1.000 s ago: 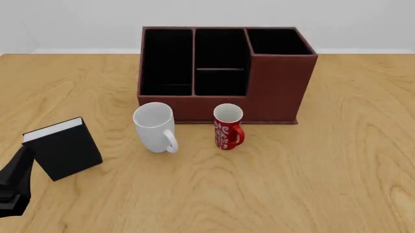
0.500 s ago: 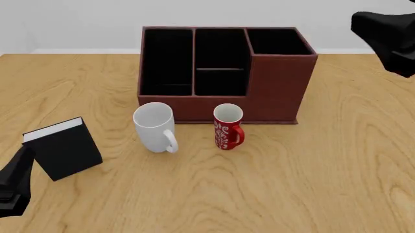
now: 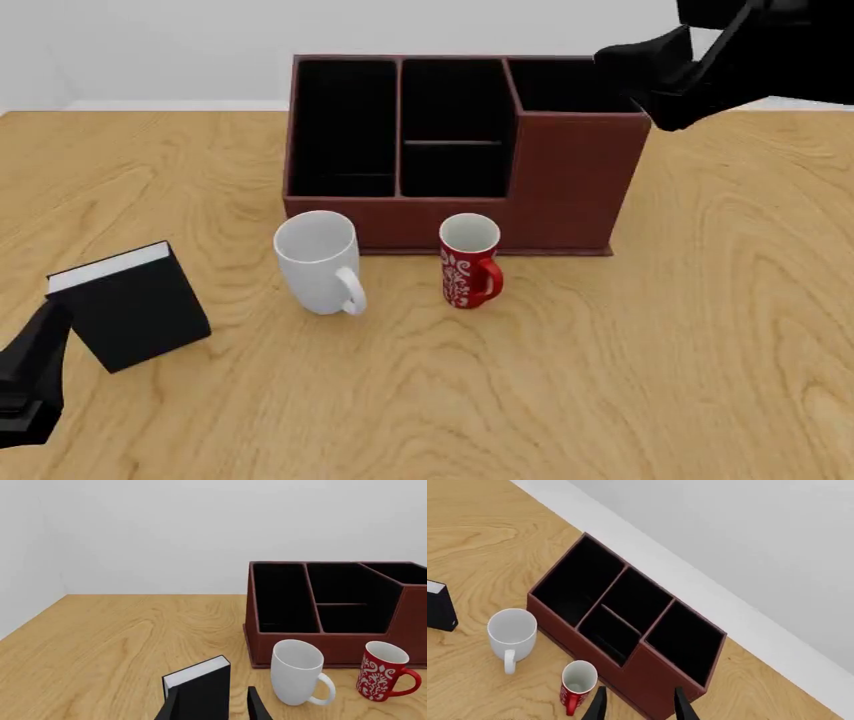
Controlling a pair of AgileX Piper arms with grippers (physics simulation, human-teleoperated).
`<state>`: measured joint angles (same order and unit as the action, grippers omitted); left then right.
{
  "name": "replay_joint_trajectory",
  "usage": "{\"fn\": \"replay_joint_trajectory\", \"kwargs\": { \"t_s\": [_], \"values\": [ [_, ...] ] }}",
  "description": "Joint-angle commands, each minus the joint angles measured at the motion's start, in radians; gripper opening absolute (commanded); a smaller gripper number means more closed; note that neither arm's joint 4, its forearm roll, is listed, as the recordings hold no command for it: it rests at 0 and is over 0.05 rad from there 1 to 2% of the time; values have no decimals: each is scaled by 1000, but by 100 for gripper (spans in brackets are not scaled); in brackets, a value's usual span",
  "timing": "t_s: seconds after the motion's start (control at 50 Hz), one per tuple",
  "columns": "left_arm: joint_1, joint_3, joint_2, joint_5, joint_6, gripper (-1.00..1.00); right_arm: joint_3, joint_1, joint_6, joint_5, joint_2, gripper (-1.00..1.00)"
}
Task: Pick up the white mug and place it to the right of the caddy.
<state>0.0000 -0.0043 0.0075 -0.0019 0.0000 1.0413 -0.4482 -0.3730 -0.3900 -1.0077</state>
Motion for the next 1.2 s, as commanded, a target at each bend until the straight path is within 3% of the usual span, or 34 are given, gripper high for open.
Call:
{"fn": "replay_joint_trajectory", "kwargs": {
  "t_s": [0.02, 0.54, 1.2],
  "values": [
    [0, 0, 0, 0, 0, 100, 29, -62, 18, 15, -99, 100],
    [0, 0, 0, 0, 0, 100, 58, -176, 18, 73, -241, 100],
    [0, 0, 0, 0, 0, 100, 111, -327, 136, 153, -477, 100]
  ]
}}
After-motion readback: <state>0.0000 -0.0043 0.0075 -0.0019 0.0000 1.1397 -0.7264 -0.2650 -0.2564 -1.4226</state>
